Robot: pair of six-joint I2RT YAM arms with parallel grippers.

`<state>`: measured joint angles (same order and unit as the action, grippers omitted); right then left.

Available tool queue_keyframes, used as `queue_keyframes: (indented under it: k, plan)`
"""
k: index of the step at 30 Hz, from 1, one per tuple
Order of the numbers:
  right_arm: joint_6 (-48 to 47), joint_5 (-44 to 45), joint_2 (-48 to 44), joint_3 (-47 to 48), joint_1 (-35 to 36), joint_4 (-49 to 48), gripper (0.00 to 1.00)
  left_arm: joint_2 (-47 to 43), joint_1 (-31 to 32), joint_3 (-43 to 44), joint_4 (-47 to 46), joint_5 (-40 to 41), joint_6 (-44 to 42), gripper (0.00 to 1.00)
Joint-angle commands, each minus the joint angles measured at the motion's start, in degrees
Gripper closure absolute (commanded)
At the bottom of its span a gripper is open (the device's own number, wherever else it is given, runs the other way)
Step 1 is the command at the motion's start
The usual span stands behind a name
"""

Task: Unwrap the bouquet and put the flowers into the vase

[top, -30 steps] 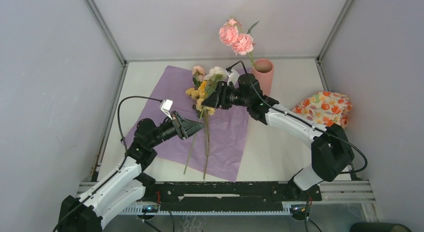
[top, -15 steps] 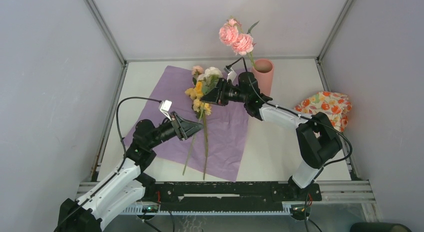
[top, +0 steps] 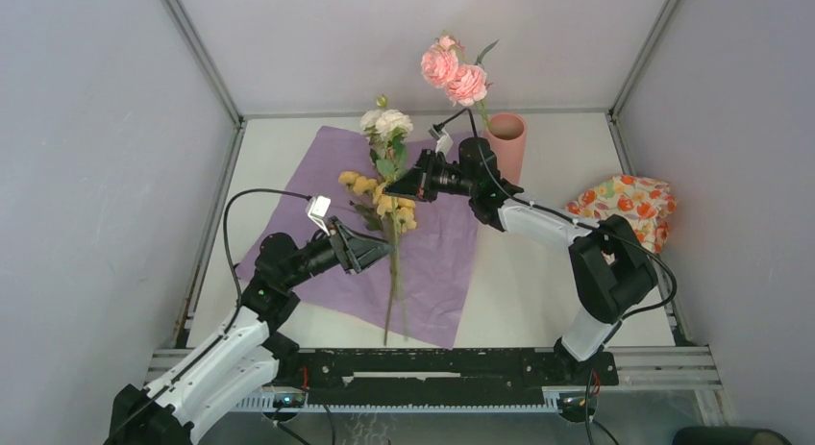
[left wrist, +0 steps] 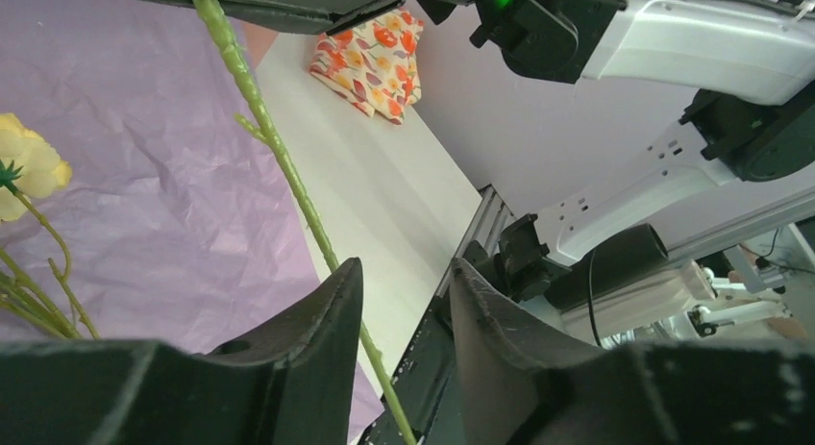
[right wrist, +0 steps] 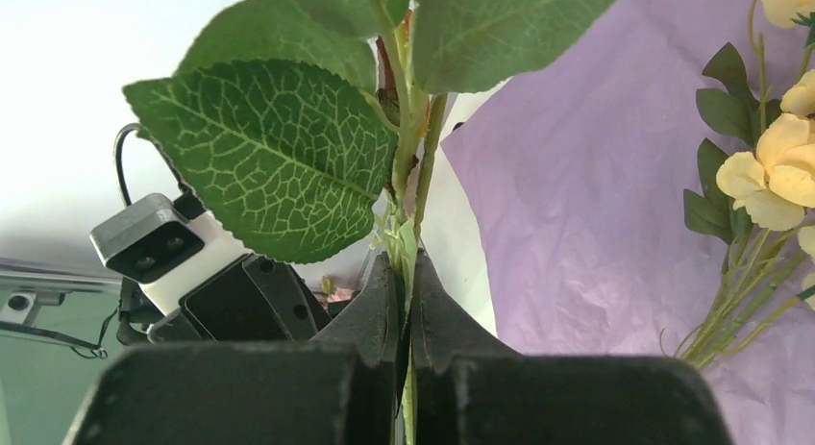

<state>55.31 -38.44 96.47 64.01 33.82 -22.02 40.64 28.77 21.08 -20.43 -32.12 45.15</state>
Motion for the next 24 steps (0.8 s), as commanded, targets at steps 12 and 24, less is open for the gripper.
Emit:
queue_keyframes:
  k: [12, 24]
  plan:
    - [-9.9, 1.8, -12.6, 0.4, 4.6, 7.3, 1.00, -3.9, 0.4, 0.0, 6.9, 9.0, -1.3, 0.48]
    - [-36.9, 18.9, -31.7, 5.6, 11.1, 26.1, 1.00, -3.9, 0.4, 0.4, 9.3, 11.5, -1.7, 0.48]
